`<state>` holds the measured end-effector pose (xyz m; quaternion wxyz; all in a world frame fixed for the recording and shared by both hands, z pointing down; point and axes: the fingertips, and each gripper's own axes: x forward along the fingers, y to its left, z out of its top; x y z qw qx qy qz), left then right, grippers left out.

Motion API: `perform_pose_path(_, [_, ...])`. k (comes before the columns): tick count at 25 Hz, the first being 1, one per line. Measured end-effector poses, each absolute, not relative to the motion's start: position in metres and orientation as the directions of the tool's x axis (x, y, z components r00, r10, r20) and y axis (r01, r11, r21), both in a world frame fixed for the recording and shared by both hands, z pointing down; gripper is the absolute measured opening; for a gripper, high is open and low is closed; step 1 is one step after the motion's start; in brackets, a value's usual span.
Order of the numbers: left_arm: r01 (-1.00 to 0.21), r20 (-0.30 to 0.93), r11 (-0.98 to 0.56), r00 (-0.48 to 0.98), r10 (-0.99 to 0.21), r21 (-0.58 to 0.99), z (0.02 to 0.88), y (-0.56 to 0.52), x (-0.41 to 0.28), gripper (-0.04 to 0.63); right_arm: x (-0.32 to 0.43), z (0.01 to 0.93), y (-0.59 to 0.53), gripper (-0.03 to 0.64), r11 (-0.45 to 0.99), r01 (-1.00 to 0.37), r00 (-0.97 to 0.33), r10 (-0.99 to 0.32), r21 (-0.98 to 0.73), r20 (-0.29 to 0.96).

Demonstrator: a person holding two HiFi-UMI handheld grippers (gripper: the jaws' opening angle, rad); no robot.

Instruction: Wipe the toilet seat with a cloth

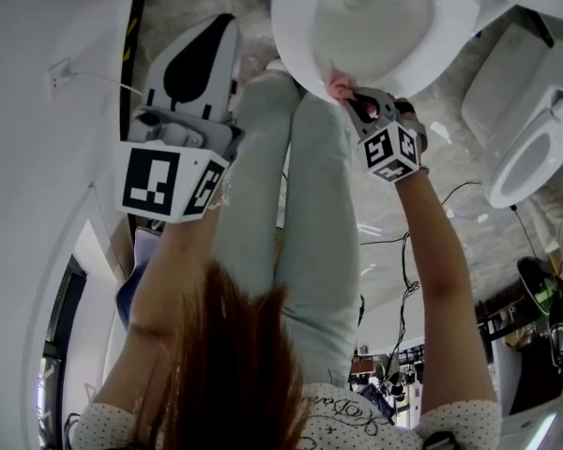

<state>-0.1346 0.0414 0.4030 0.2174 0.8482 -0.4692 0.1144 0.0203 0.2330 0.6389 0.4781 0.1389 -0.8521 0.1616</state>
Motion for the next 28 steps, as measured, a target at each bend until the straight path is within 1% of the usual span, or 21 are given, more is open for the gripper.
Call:
perform_pose_path(12, [-0.865,0.400,-0.432,0.501,-0.768,0.255,0.399,0.038,-0.149,0.006,-0.001,0.635,0.230,0.034,0.945,-0.295,-0.531,-0.042,-0.138,0.847])
perform_pose_path(28, [-0.884,0.399,-0.391,0.464,-0.791,0.255,0.399,0.046,-0.180,0.006,-0.037,0.629,0.226,0.034,0.976,-0.198,-0.573,-0.037,-0.094,0.819])
